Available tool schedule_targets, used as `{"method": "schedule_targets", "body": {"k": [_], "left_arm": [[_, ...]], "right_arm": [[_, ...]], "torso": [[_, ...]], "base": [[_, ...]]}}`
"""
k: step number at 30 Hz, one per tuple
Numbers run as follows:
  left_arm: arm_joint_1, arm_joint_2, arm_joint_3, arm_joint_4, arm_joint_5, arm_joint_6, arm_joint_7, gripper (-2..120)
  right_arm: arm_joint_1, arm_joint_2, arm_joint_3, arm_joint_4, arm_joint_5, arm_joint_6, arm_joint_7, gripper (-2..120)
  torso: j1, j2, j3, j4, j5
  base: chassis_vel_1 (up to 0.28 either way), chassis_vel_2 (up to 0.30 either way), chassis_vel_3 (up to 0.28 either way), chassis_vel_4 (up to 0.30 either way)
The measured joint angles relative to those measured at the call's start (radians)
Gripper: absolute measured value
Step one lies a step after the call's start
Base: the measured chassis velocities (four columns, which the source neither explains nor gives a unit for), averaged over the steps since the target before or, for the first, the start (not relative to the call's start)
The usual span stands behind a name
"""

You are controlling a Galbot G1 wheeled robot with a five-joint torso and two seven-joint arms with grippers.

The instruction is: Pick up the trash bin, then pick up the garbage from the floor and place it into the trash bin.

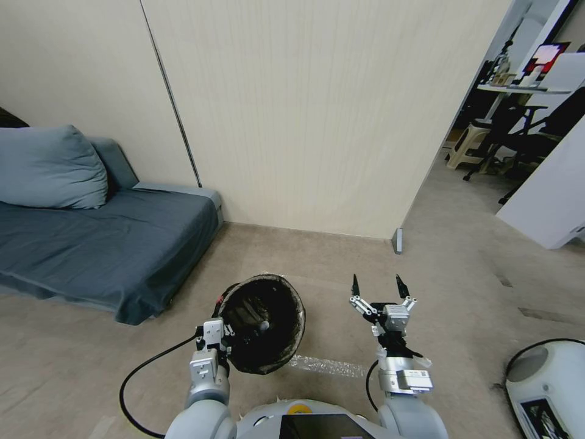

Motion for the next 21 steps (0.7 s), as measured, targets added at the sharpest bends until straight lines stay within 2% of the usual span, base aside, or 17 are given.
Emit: {"method": "schedule_targets", "body": {"k": [21], "left_arm": [[0.006, -0.004, 0.012, -0.009, 0.004, -0.004, -0.004, 1]], "right_arm": [[0.008, -0.002, -0.031, -0.003, 0.029, -0.009, 0.003, 100]], "torso": [[0.000, 0.000, 0.000, -0.0001, 0.0000]], "base": [[0.010, 0.010, 0.014, 0.011]]}}
